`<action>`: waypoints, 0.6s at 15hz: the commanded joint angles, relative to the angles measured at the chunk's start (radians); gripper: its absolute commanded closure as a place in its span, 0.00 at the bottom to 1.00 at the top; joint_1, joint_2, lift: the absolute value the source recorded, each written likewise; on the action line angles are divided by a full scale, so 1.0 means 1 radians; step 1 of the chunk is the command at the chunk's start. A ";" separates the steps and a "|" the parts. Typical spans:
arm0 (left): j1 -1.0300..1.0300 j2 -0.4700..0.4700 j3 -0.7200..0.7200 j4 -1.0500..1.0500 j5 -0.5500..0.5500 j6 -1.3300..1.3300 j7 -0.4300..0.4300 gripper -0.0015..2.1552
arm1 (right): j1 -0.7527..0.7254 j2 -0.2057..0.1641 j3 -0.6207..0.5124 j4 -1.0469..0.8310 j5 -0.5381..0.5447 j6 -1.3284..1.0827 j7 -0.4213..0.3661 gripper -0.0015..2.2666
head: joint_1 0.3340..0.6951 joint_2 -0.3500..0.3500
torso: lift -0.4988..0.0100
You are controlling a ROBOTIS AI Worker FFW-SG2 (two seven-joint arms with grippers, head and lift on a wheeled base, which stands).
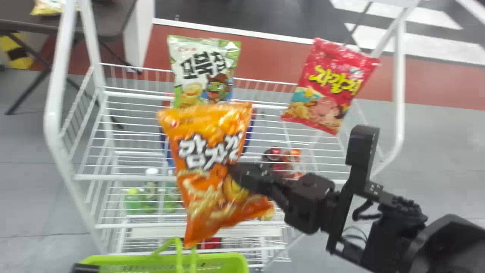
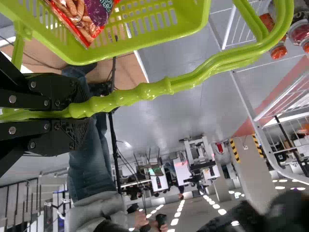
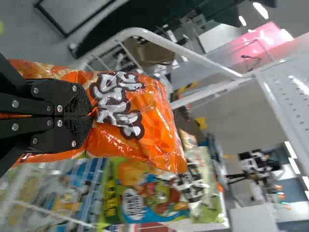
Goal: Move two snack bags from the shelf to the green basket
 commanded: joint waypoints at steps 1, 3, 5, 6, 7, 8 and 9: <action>-0.010 -0.004 0.008 0.000 0.002 0.004 0.002 0.99 | 0.073 0.006 -0.119 -0.085 -0.051 0.202 0.021 0.99 | 1.00 0.00 | 0.95; -0.016 -0.005 0.011 0.000 0.005 0.004 0.005 0.99 | 0.102 0.009 -0.148 -0.112 -0.039 0.333 0.021 0.99 | 1.00 0.00 | 0.95; -0.019 -0.004 0.011 0.000 0.006 0.004 0.004 0.99 | 0.128 0.013 -0.133 -0.100 0.025 0.392 0.021 0.99 | 1.00 0.00 | 0.95; -0.019 -0.004 0.011 0.000 0.006 0.004 0.004 0.99 | 0.134 0.013 -0.115 -0.070 0.047 0.398 0.024 0.99 | 1.00 0.00 | 0.95; -0.019 0.000 0.011 -0.001 0.008 0.004 0.004 0.99 | 0.136 0.013 -0.101 -0.033 0.047 0.395 0.033 0.99 | 1.00 0.00 | 0.95; -0.019 0.001 0.011 -0.003 0.009 0.004 0.004 0.99 | 0.136 0.012 -0.069 0.003 0.067 0.392 0.033 0.99 | 1.00 0.00 | 0.95; -0.018 0.001 0.013 -0.005 0.009 0.007 0.004 0.99 | 0.136 0.013 -0.021 0.035 0.100 0.389 0.031 0.99 | 1.00 0.00 | 0.95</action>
